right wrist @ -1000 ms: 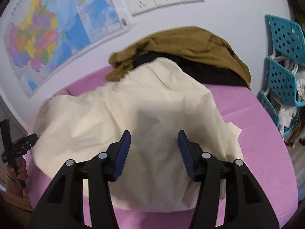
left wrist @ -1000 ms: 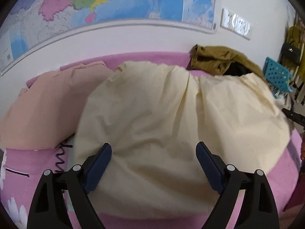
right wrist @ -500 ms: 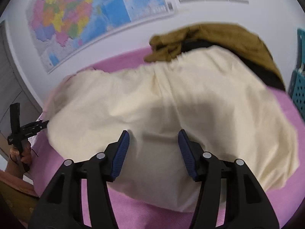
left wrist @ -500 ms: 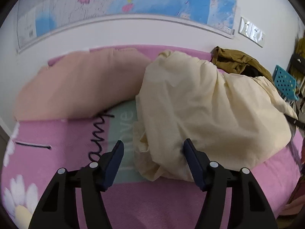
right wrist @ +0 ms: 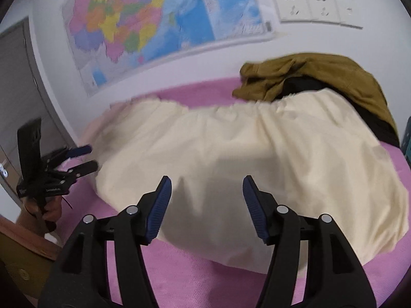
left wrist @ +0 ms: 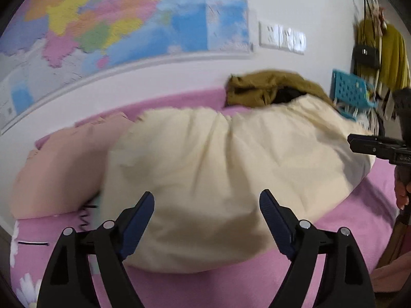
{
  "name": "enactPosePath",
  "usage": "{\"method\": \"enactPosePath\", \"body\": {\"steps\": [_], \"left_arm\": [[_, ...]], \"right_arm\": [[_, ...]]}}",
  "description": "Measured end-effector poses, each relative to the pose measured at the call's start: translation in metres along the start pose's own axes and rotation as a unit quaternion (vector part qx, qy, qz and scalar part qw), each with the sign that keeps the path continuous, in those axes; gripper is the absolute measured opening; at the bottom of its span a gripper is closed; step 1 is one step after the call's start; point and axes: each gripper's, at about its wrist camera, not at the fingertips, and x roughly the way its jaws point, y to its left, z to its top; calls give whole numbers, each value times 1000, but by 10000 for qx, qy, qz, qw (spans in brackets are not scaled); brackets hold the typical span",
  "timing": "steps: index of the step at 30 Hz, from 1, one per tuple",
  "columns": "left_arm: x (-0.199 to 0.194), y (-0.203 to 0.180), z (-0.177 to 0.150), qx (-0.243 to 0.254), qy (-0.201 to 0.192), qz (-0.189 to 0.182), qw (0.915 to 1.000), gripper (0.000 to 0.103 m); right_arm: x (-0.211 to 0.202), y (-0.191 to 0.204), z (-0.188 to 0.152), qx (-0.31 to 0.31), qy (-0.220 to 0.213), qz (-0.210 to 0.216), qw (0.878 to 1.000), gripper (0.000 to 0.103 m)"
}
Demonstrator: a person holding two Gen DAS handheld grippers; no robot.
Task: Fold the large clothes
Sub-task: 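Push the trouser legs together with both open grippers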
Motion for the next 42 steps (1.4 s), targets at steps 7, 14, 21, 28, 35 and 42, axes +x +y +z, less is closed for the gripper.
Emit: {"method": "enactPosePath", "body": {"steps": [7, 14, 21, 28, 35, 42], "left_arm": [[27, -1, -11, -280, 424, -115, 9986, 81], [13, -3, -14, -360, 399, -61, 9985, 81], [-4, 0, -19, -493, 380, -86, 9980, 89], [-24, 6, -29, -646, 307, -148, 9973, 89], [-40, 23, -52, -1124, 450, -732, 9899, 89], [-17, 28, -65, -1680, 767, -1515, 9711, 89]], "right_arm": [[13, 14, -4, -91, 252, -156, 9995, 64], [0, 58, 7, -857, 34, 229, 9961, 69], [22, 103, -2, -1797, 329, 175, 9830, 83], [48, 133, -26, -2854, 565, -221, 9565, 84], [72, 149, -42, -3713, 495, -741, 9242, 80], [64, 137, -15, -3102, 541, -322, 9486, 57]]}}
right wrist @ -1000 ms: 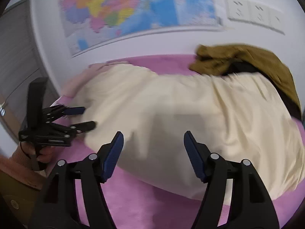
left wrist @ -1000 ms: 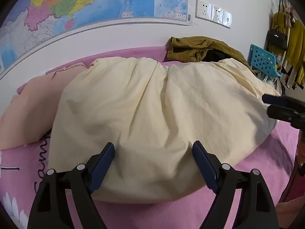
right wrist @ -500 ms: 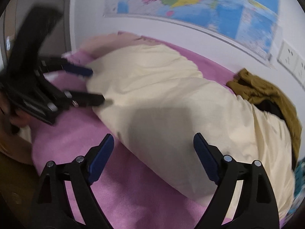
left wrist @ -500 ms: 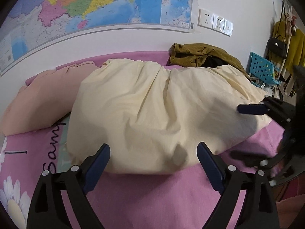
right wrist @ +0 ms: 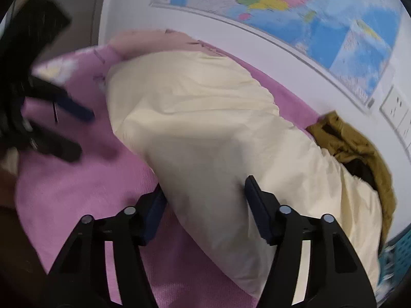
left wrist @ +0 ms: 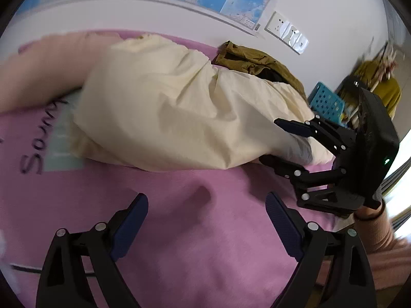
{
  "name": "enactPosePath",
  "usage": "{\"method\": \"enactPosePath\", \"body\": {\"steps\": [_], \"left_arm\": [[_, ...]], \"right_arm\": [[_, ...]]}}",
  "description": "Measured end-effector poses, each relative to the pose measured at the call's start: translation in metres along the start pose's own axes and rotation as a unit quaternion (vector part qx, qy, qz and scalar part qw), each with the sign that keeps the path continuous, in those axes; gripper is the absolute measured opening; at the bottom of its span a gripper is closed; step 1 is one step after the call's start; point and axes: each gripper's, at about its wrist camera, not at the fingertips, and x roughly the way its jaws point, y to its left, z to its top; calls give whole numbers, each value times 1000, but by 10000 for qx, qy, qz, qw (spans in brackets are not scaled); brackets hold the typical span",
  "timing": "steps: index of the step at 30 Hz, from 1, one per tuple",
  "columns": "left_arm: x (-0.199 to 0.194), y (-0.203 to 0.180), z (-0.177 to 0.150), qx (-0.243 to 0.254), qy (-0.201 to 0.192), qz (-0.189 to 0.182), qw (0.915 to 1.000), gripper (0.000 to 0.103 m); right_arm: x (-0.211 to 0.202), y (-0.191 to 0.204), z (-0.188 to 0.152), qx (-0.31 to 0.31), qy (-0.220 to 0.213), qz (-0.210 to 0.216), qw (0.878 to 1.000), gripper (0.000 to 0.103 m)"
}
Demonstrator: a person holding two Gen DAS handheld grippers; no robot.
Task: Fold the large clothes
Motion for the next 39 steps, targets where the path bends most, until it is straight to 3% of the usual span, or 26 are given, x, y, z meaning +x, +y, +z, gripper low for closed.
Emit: {"method": "enactPosePath", "body": {"steps": [5, 7, 10, 15, 17, 20, 22, 23, 25, 29, 31, 34, 39], "left_arm": [[19, 14, 21, -778, -114, -519, 9956, 89], [23, 24, 30, -1230, -205, -703, 9897, 89], [30, 43, 41, -1868, -324, -1198, 9745, 89], [37, 53, 57, -2223, -460, -1440, 9632, 92], [43, 52, 66, -2170, -410, -1320, 9663, 91], [50, 46, 71, -1985, -341, -1047, 9739, 87], [55, 46, 74, -1788, -218, -690, 9812, 72], [55, 41, 76, -1620, -208, -455, 9855, 70], [57, 40, 77, -1577, -230, -263, 9869, 62], [60, 33, 78, -1261, -214, 20, 9918, 59], [61, 31, 78, -1189, -200, 83, 9927, 59], [62, 32, 77, -1122, -176, 107, 9935, 59], [65, 30, 78, -1061, -156, 78, 9942, 60]], "right_arm": [[-10, -22, 7, 666, -217, 335, 9970, 53], [-10, -23, 8, 749, -216, 374, 9963, 53], [-10, -23, 7, 876, -207, 446, 9949, 53], [-10, -27, 3, 1146, -208, 654, 9910, 54], [-15, -29, -1, 1351, -201, 796, 9874, 59], [-37, -46, -18, 2076, -400, 1349, 9680, 65], [-54, -62, -39, 2664, -546, 1662, 9478, 70], [-64, -73, -57, 3086, -589, 1755, 9330, 72], [-80, -90, -88, 3692, -644, 1680, 9118, 73], [-102, -125, -159, 5055, -624, 1369, 8496, 75], [-103, -134, -179, 5450, -514, 1019, 8306, 75], [-97, -141, -187, 5701, -483, 722, 8170, 73], [-80, -144, -169, 5643, -581, 344, 8228, 79]]}}
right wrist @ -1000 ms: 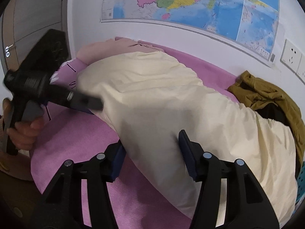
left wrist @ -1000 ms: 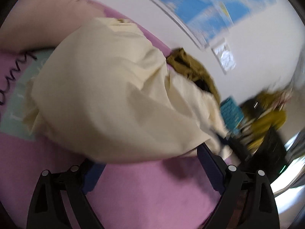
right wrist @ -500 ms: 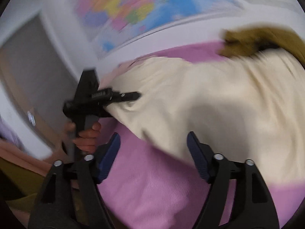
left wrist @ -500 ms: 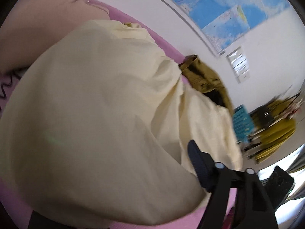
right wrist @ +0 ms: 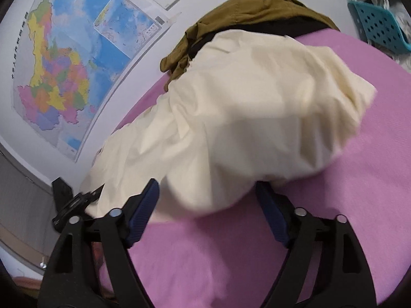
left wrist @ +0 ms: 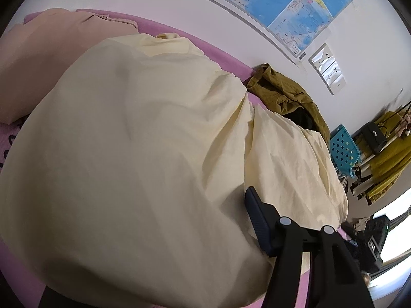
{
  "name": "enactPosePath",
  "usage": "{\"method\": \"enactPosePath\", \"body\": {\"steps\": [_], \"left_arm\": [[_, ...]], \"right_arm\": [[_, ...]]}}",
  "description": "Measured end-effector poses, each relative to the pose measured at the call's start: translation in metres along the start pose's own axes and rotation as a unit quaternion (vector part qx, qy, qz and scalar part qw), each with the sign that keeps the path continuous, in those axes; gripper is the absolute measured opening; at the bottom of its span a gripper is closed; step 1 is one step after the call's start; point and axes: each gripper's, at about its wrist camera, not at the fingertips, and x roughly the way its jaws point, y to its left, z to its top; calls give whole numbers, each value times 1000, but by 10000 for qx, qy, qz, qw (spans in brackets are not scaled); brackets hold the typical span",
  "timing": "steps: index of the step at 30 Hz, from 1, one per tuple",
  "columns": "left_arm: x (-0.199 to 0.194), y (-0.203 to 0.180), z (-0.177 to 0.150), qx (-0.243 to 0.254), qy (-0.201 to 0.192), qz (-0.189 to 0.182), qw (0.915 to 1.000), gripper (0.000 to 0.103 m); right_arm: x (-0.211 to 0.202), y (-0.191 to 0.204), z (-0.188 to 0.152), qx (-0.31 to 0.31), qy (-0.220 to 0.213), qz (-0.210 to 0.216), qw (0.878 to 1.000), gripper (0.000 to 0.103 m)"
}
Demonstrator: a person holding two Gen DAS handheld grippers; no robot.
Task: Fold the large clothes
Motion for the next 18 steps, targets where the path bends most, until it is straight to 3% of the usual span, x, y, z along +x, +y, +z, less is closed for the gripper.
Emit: {"method": "enactPosePath", "body": {"steps": [5, 11, 18], "left_arm": [[2, -4, -1, 169, -20, 27, 9999, 66], [0, 0, 0, 104, 25, -102, 9999, 66], [3, -5, 1, 208, 59, -99, 9997, 71]], "right_arm": [[12, 5, 5, 168, -428, -208, 9987, 80], [-8, -8, -5, 497, -360, -325, 9976, 72], [10, 2, 5, 311, -308, -341, 9985, 79]]}}
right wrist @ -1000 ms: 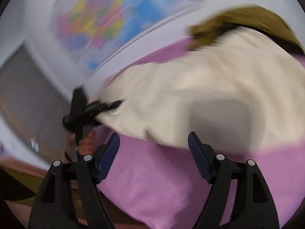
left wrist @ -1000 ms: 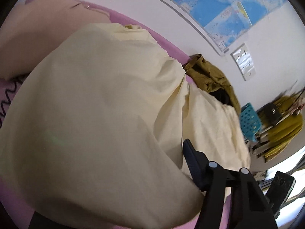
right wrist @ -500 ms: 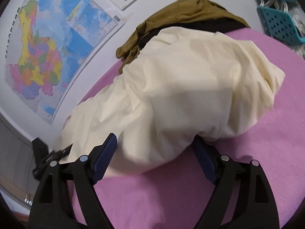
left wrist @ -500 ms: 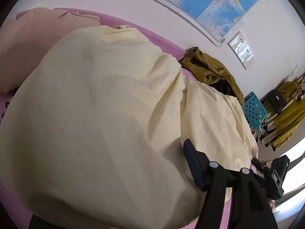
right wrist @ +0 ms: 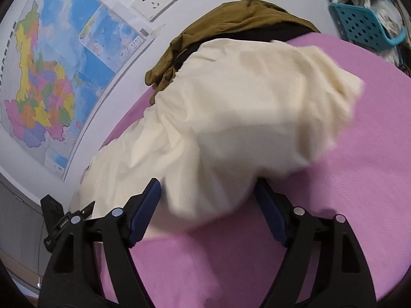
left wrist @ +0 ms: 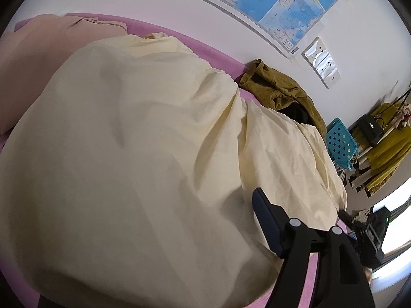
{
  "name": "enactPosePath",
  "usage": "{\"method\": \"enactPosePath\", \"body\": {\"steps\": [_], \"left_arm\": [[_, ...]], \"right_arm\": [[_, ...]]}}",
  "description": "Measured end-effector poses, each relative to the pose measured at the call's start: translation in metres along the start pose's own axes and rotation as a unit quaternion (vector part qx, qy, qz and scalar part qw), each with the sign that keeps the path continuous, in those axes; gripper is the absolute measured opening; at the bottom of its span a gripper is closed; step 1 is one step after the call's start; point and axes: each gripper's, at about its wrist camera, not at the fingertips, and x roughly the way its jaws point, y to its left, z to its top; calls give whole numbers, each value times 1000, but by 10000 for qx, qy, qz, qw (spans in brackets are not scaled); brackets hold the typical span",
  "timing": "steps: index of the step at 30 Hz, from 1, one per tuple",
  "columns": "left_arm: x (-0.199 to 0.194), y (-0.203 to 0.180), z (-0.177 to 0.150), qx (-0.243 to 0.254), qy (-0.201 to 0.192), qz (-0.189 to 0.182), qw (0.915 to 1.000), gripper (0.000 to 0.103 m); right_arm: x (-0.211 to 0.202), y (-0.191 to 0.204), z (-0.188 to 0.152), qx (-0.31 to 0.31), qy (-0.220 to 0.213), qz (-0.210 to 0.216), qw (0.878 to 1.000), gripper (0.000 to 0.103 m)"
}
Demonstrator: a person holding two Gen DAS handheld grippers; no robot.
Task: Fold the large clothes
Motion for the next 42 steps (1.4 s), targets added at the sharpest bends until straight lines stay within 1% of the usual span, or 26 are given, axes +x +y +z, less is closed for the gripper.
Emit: {"method": "enactPosePath", "body": {"steps": [1, 5, 7, 9, 10, 11, 14, 16, 17, 18, 19, 21, 23, 26, 27, 28, 29, 31, 32, 33, 36, 38, 39, 40, 41, 42], "left_arm": [[0, 0, 0, -1, 9, -8, 10000, 71], [1, -1, 1, 28, 31, 0, 10000, 73], [2, -4, 3, 147, 104, -25, 9998, 78], [4, -5, 4, 227, 120, 9, 9997, 79], [5, -5, 5, 261, 105, 17, 9996, 81], [6, -5, 6, 287, 93, 11, 9995, 82], [12, -9, 8, 360, 38, -18, 9993, 94], [17, -16, 7, 595, 19, 85, 9982, 96], [19, -19, 7, 661, 31, 200, 9976, 96], [20, -19, 8, 639, 33, 228, 9977, 96], [20, -19, 10, 576, 36, 286, 9979, 92], [21, -17, 13, 487, 63, 363, 9981, 87], [20, -15, 15, 346, 52, 434, 9984, 81], [20, -16, 16, 264, 12, 639, 9976, 69], [19, -16, 16, 260, 6, 699, 9972, 62], [19, -16, 16, 248, 6, 704, 9972, 57], [18, -15, 16, 219, 29, 672, 9975, 56], [16, -13, 16, 169, 43, 613, 9980, 49], [14, -13, 16, 178, 35, 607, 9980, 47], [12, -13, 15, 192, 13, 618, 9979, 42], [8, -16, 14, 268, -23, 598, 9979, 34], [8, -17, 14, 333, -32, 619, 9975, 34], [9, -16, 15, 323, -11, 620, 9976, 35], [12, -16, 15, 288, 23, 601, 9978, 40], [14, -15, 16, 269, 57, 592, 9979, 43], [17, -14, 17, 275, 89, 591, 9978, 50]], "right_arm": [[7, 3, 5, -54, -27, 54, 10000, 81], [26, 9, 19, 37, -122, 345, 9993, 80], [27, 13, 20, 49, -249, 601, 9979, 79], [29, 15, 20, -39, -282, 673, 9973, 78], [34, 12, 21, 63, -196, 732, 9971, 71], [38, 8, 23, 169, -121, 663, 9976, 68], [42, 8, 28, 144, 11, 705, 9974, 65], [45, 5, 30, 150, 31, 680, 9976, 53], [46, 3, 31, 166, 44, 719, 9973, 51], [47, 0, 31, 204, 57, 745, 9970, 43], [47, -3, 31, 248, 64, 773, 9967, 40], [49, -8, 31, 322, 107, 904, 9953, 39], [50, -8, 32, 320, 110, 898, 9954, 40], [52, -6, 32, 334, 102, 890, 9954, 43], [52, -4, 32, 310, 102, 878, 9956, 43], [52, -4, 32, 288, 106, 847, 9959, 40], [51, -3, 32, 257, 101, 816, 9963, 40], [50, -3, 32, 199, 94, 830, 9963, 31], [48, -3, 33, 200, 103, 867, 9960, 29], [46, -2, 33, 205, 97, 932, 9954, 26], [40, 3, 32, 49, 92, 966, 9953, 25], [44, 3, 34, 35, 208, 998, 9948, 30], [48, 0, 35, 114, 305, 1017, 9943, 36], [52, -2, 35, 168, 386, 1054, 9935, 40], [55, -1, 35, 164, 394, 1042, 9936, 40], [57, 0, 35, 129, 398, 1025, 9938, 44]]}}
